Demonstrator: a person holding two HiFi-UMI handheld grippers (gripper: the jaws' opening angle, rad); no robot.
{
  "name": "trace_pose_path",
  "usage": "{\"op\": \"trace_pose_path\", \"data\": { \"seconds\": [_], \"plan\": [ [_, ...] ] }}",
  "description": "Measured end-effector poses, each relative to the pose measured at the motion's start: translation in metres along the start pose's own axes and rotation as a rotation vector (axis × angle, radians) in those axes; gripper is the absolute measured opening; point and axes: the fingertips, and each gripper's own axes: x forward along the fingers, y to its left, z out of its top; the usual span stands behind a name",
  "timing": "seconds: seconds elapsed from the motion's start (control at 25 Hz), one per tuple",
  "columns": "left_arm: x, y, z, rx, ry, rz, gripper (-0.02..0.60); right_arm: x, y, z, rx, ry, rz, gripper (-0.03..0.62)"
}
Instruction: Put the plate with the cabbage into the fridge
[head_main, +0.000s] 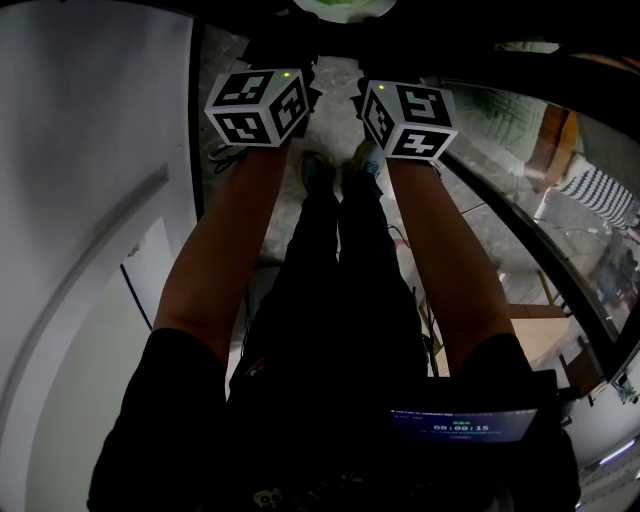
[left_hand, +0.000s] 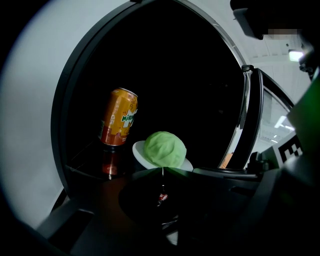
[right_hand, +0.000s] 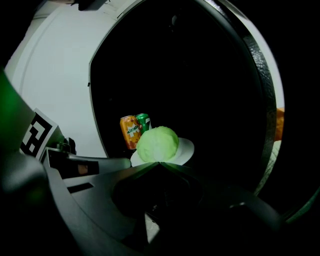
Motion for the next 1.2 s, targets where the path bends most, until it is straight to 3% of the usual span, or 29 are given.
{"op": "trace_pose_path", "data": {
  "seconds": [0.24, 0.44, 1.0, 1.12, 1.2],
  "plan": [
    [-0.017, -0.005, 0.026, 0.029, -0.056, -0.015, 0.009, -0.018, 0.001, 0.02, 0.007, -0.04, 0.008, 0.005],
    [-0.042, -0.007, 0.039, 0.077, -0.109, -0.023, 0.009, -0.05, 0.003, 0.034, -0.093, -0.077, 0.005, 0.005],
    [-0.148, -0.053, 0.118, 0.138, -0.193, -0.032, 0.009, -0.143, 0.032, 0.109, -0.074, -0.125, -0.019, 0.005],
    [-0.155, -0.06, 0.116, 0.138, -0.19, -0.056, 0.009, -0.148, 0.037, 0.114, -0.076, -0.134, -0.022, 0.005],
    [-0.149, -0.06, 0.092, 0.121, -0.172, -0.092, 0.009, -0.142, 0.037, 0.102, -0.088, -0.128, -0.03, 0.005]
  ]
}}
